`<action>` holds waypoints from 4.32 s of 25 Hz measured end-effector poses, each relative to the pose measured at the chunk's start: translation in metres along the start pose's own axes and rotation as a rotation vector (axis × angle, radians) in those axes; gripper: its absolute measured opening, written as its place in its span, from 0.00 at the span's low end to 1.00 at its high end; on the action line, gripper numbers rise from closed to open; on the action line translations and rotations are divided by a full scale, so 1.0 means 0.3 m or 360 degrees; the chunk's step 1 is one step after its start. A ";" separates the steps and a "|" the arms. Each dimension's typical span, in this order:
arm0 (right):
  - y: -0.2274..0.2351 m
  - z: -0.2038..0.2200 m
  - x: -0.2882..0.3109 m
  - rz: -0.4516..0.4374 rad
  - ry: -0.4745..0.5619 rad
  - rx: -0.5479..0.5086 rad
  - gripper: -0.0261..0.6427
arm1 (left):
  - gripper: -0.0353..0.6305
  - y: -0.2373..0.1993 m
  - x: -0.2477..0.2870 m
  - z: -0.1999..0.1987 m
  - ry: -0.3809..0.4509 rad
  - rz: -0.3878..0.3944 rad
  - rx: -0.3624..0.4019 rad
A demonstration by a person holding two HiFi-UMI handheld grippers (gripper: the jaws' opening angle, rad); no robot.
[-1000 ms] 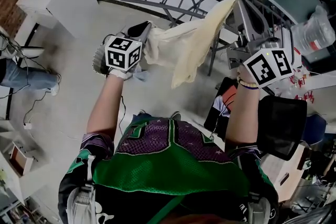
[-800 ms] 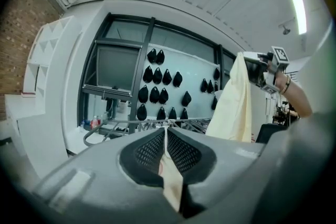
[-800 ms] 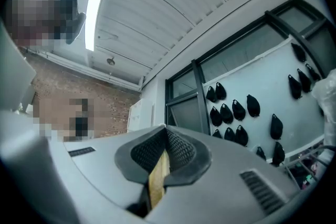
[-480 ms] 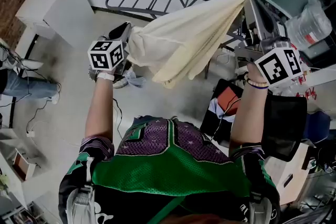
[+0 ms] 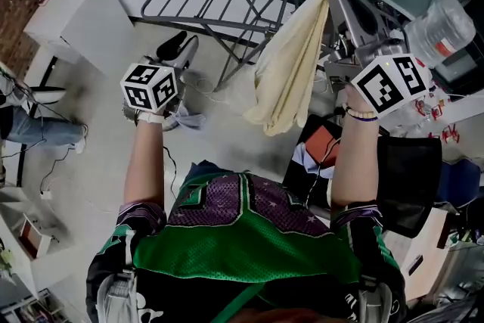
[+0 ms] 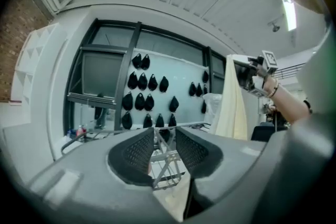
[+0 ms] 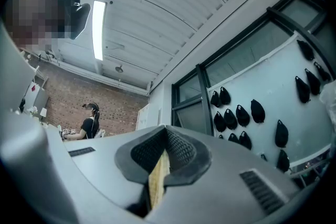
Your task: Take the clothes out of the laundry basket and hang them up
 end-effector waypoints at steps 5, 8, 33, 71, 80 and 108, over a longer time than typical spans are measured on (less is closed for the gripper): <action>0.052 0.002 -0.091 0.0054 -0.0013 0.0007 0.04 | 0.25 0.320 0.105 -0.001 0.0017 0.0468 0.0000; 0.094 -0.003 -0.151 0.0137 -0.0018 0.0009 0.04 | 0.25 0.494 0.188 0.055 -0.0052 0.0753 0.0045; 0.298 -0.080 -0.400 0.0462 -0.0002 -0.0034 0.04 | 0.09 0.603 0.423 0.102 -0.0184 0.1139 0.0377; 0.562 0.092 -0.203 0.0674 -0.0145 -0.0157 0.04 | 0.09 0.050 0.523 -0.538 0.0301 0.0516 0.0597; 0.718 0.168 0.132 0.0724 -0.0211 -0.0240 0.04 | 0.09 -0.207 0.706 -0.571 0.0274 0.0431 0.0737; 1.151 0.309 0.793 0.0560 -0.0309 -0.0426 0.04 | 0.08 -0.718 1.197 -0.649 0.0317 -0.0020 0.0594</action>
Point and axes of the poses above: the fingertips, and each gripper's own axes: x forward along the fingers, y to its right, z out of its underside, the point moved 9 cm from there along -x, backward along the fingers, and after that the axes turned 7 degrees about -z, right-handed, at the moved point
